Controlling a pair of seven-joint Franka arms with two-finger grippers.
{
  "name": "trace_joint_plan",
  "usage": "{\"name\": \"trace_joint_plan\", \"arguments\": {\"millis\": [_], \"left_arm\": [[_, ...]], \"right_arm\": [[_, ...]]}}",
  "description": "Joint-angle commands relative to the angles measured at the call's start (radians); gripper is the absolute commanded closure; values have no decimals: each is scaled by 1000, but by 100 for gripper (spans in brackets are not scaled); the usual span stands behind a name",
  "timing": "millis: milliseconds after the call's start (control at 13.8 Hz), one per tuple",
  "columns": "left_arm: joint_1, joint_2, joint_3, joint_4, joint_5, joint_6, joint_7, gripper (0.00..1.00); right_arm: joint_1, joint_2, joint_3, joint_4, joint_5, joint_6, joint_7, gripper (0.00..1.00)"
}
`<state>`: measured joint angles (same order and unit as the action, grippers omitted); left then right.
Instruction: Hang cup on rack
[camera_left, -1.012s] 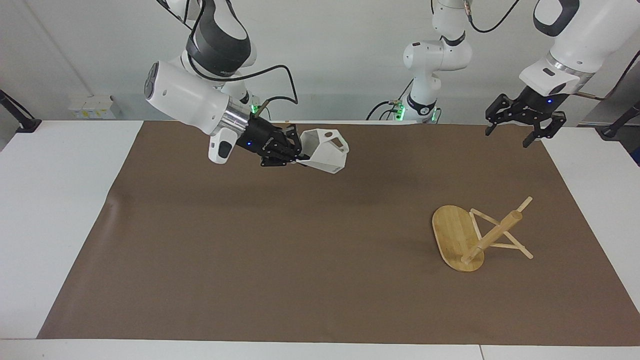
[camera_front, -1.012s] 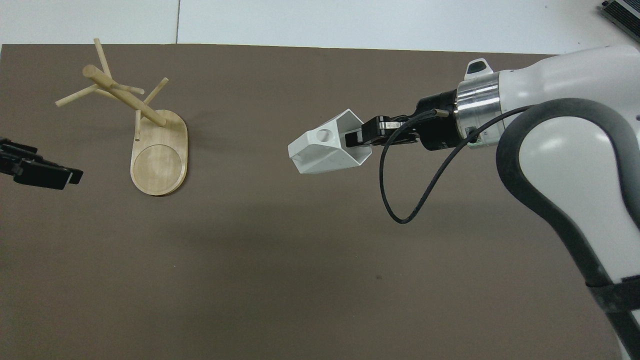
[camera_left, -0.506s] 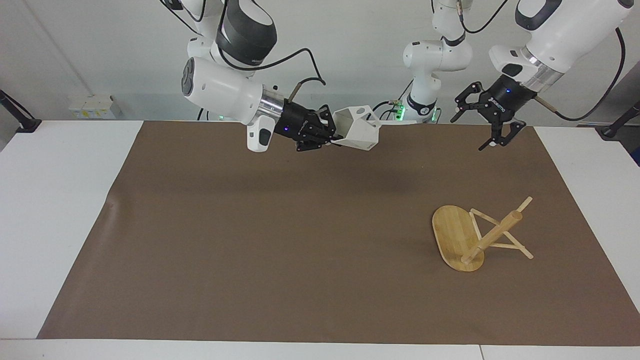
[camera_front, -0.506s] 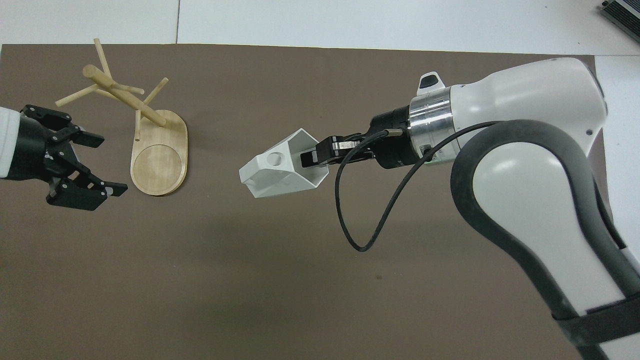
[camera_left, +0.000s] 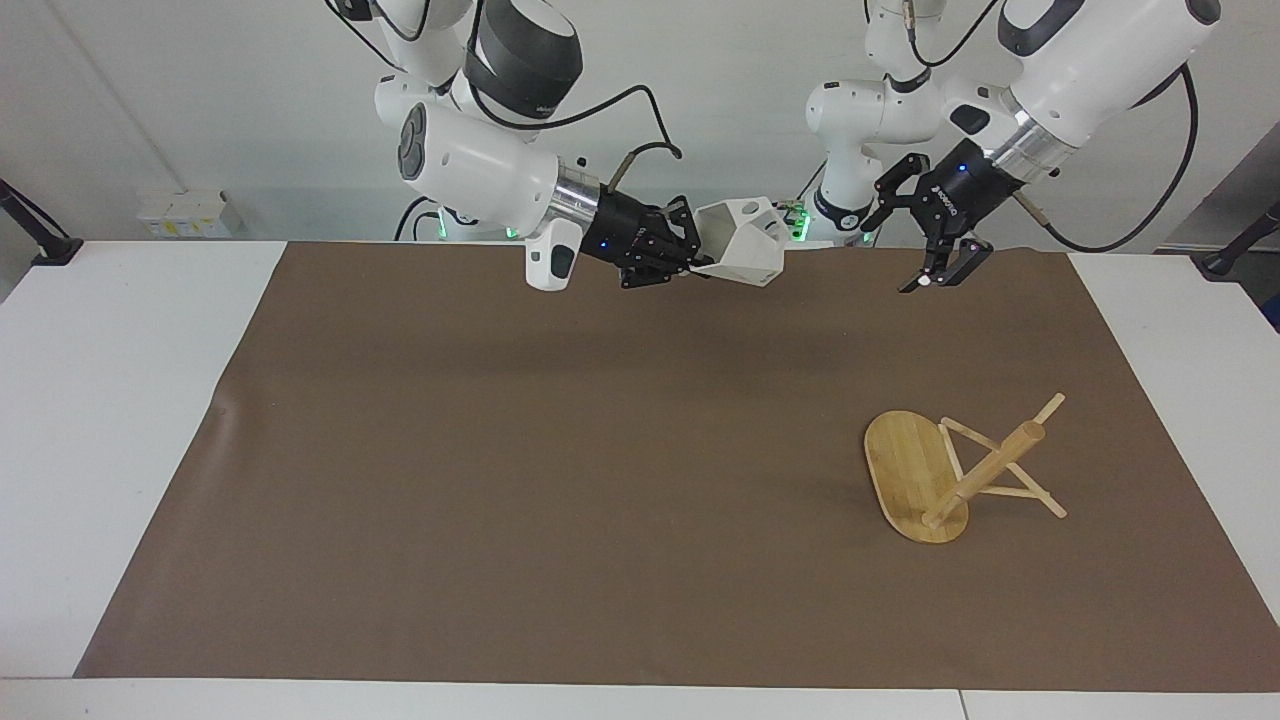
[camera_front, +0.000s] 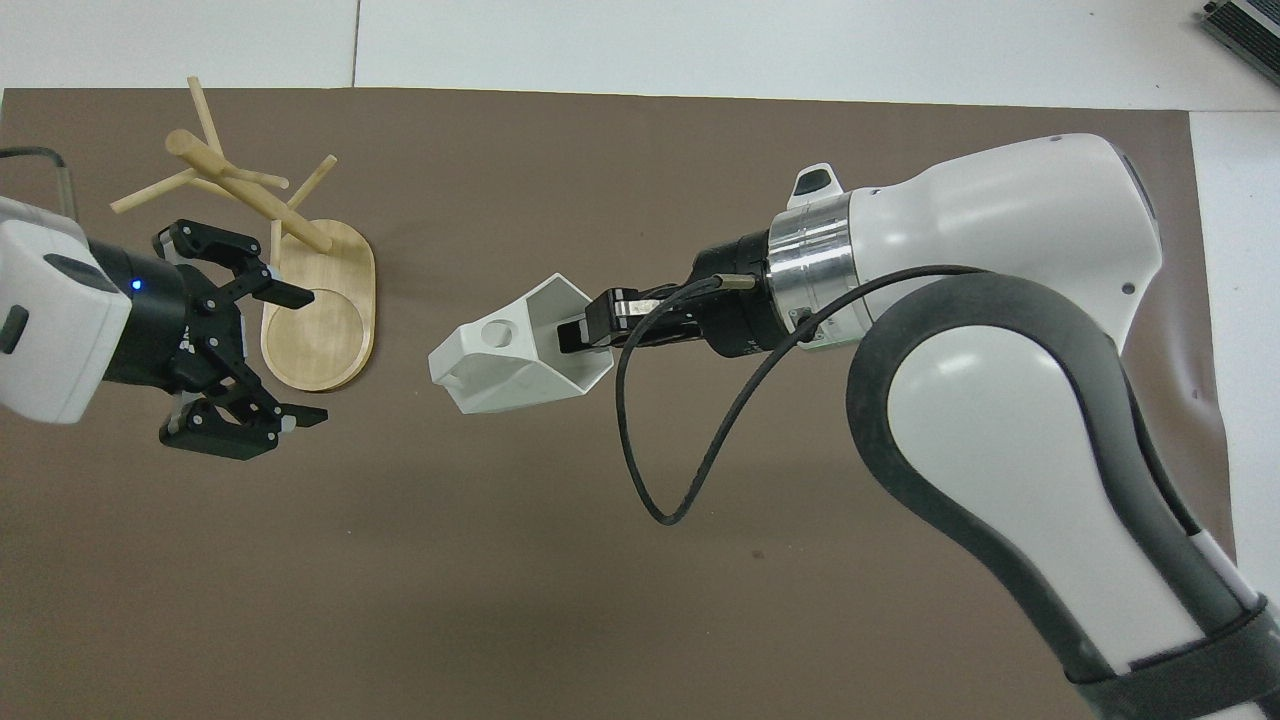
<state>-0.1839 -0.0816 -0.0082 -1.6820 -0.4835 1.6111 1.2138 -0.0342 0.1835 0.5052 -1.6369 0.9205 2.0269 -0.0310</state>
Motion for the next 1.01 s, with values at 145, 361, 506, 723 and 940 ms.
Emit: {"name": "trace_joint_plan", "arguments": {"millis": [145, 361, 506, 723, 940], "left_arm": [[-19, -78, 13, -122, -136, 71, 50, 0], [-78, -109, 7, -189, -158, 186, 41, 0], [-88, -112, 7, -194, -158, 208, 41, 0], [-94, -112, 7, -196, -170, 217, 41, 0], [-95, -127, 5, -234, -171, 246, 41, 0]], "right_arm": [[-15, 7, 90, -7, 21, 118, 88, 100], [-15, 7, 95, -12, 21, 119, 92, 100], [-15, 7, 96, -12, 21, 118, 98, 100], [-15, 7, 96, -12, 21, 116, 99, 100], [-15, 7, 96, -12, 21, 115, 100, 100]]}}
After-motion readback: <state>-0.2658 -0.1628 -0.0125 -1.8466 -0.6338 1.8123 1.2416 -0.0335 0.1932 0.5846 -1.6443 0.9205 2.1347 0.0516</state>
